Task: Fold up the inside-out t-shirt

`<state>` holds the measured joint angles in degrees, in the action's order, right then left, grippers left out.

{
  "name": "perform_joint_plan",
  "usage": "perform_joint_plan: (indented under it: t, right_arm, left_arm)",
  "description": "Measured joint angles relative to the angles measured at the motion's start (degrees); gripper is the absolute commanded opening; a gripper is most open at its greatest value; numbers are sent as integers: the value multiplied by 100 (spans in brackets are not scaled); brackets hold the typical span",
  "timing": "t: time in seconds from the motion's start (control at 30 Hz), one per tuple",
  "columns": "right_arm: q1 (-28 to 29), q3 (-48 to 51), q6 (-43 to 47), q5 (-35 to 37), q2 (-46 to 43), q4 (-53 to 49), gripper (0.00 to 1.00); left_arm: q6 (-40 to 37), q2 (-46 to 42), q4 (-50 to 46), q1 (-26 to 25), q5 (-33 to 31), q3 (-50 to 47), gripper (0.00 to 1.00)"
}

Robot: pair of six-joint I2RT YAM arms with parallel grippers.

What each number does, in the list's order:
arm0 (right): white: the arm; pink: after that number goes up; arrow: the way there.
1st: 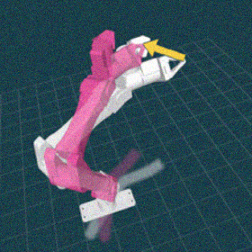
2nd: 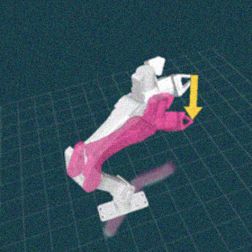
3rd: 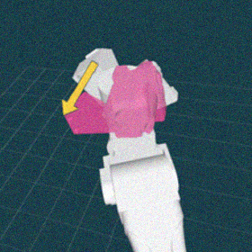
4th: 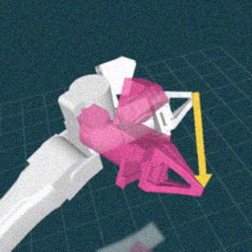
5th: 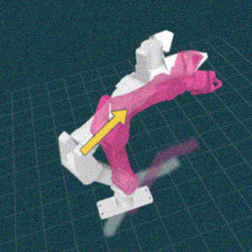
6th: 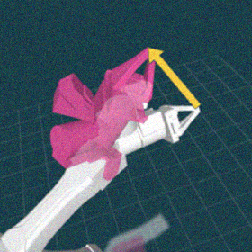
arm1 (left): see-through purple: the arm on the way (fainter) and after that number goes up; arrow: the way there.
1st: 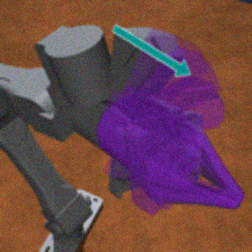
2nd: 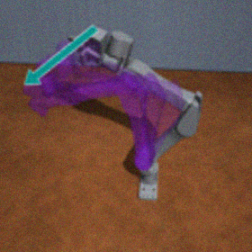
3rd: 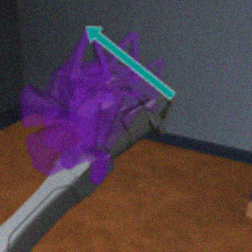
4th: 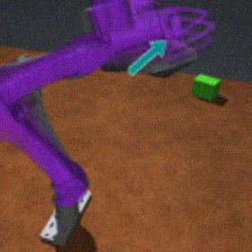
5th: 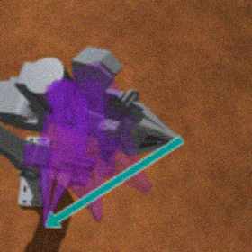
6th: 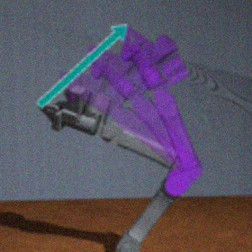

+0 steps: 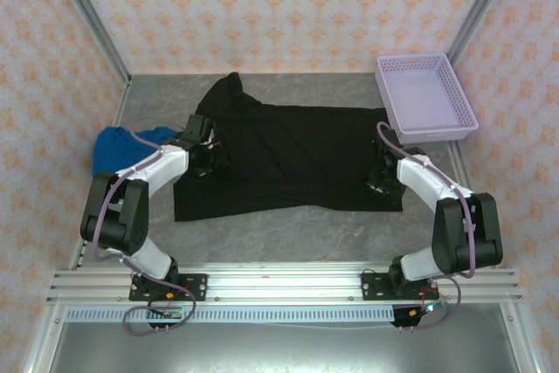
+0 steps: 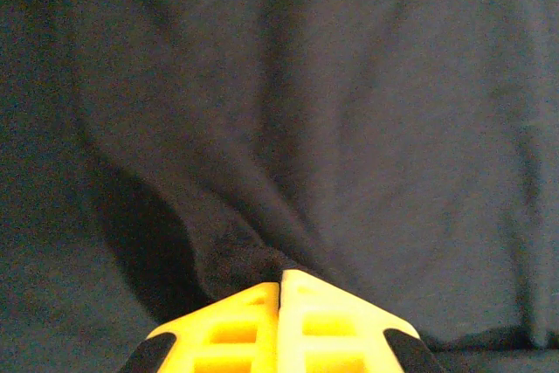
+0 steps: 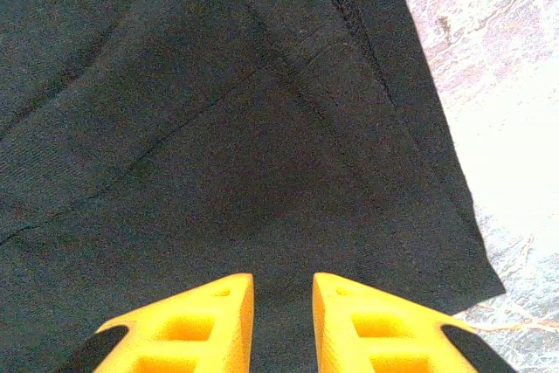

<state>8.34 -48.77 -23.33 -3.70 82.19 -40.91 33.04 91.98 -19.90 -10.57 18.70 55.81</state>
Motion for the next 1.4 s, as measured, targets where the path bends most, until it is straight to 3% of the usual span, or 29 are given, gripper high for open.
perform_joint_plan:
  t: [0.07, 0.33, 0.47, 0.7, 0.97, 1.27, 1.4]
  right_arm:
    - [0, 0, 17, 2, 0, 0, 26]
    - [0, -85, 63, -2, 0, 7, 31]
    - [2, -85, 107, -20, -2, 24, 34]
    - [63, -98, 256, -87, 46, 197, 39]
    - [-68, -341, 323, -127, 1099, 247, 38]
    - [-52, 164, 70, -221, 570, -55, 38]
    - [2, 398, -136, -223, 28, -240, 40]
  left_arm:
    - [-2, 129, 24, -103, 4, 262, 2]
    - [-66, 1117, 127, -400, -70, 1368, 35]
    - [-310, 1121, 122, -398, -256, 1464, 45]
    - [-459, -11, 81, -398, -737, 343, 48]
    - [-299, -557, -212, -295, -664, -1237, 48]
    - [52, -1867, -673, -256, -586, -2253, 50]
    - [151, -2448, -1023, -256, -743, -2288, 59]
